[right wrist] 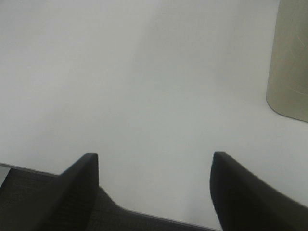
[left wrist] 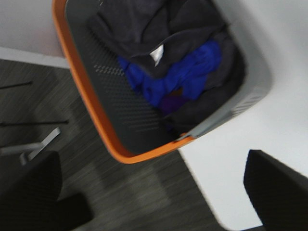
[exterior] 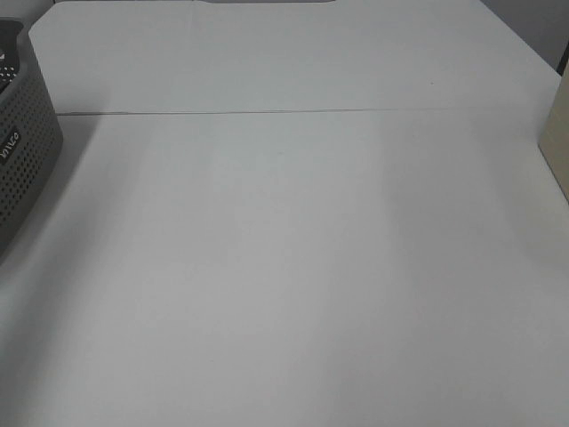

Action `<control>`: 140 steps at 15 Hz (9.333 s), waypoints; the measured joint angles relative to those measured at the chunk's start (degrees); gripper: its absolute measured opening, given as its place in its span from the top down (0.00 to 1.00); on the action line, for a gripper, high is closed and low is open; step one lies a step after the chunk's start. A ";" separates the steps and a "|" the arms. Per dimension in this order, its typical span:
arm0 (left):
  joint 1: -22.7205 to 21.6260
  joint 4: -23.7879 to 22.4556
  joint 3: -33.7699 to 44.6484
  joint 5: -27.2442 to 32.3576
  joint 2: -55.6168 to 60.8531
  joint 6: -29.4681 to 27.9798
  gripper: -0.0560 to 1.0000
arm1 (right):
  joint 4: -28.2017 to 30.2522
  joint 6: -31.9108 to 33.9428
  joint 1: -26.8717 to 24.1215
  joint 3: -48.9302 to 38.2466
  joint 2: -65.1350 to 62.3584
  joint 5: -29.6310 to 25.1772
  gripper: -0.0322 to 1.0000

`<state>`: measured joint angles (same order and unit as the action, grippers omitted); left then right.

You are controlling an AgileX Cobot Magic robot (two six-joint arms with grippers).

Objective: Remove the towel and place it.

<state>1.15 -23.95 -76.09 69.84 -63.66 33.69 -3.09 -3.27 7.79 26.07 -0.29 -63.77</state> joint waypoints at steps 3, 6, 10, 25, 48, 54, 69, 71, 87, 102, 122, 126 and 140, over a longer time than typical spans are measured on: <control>-0.46 -10.08 -4.07 -0.11 -11.75 3.72 0.03 | 0.00 0.00 0.00 0.00 0.00 0.00 0.34; -6.36 -9.28 -7.45 -3.21 -23.55 9.97 0.03 | 0.00 0.00 0.00 0.00 0.00 0.00 0.34; -13.01 0.86 -15.36 -11.06 -39.94 22.69 0.03 | 0.00 0.00 0.00 0.00 0.00 0.00 0.34; -15.53 8.94 -28.65 -3.15 -63.88 27.90 0.65 | 0.00 0.00 0.00 0.00 0.00 0.00 0.34; 10.14 27.22 -50.71 -0.17 -37.87 20.80 0.95 | 0.00 0.00 0.00 0.00 0.00 0.00 0.34; 26.59 27.22 -50.71 0.29 -36.50 17.65 0.95 | -1.72 -2.46 0.00 0.69 5.39 1.78 0.34; 39.30 35.24 -50.71 -3.44 -36.61 20.86 0.95 | -83.42 -96.20 0.00 16.67 77.58 8.94 0.31; 39.30 36.04 -50.82 -7.39 -37.87 20.91 0.95 | -83.31 -96.49 0.00 17.19 81.36 5.21 0.29; 39.30 40.85 -50.88 -13.87 -40.34 20.86 0.95 | -81.70 -92.70 0.00 17.30 84.97 11.12 0.96; 39.30 33.58 -50.88 -13.06 -41.08 20.86 0.95 | -32.43 -28.25 0.00 46.87 76.60 -4.18 0.96; 24.52 13.69 -50.88 -67.27 -49.50 -6.02 0.95 | -18.85 -40.05 0.00 100.55 102.79 13.35 0.96; 23.49 13.52 -50.88 -65.26 -50.53 -5.56 0.95 | -12.32 -43.95 0.00 100.55 104.05 10.71 0.96; 19.31 13.87 -66.23 -91.27 -71.22 -3.04 0.95 | -24.69 -39.25 0.00 101.93 116.37 55.29 0.96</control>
<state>20.45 -10.08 -142.32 -21.43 -134.87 30.65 -27.79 -42.51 7.79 128.00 116.08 -8.48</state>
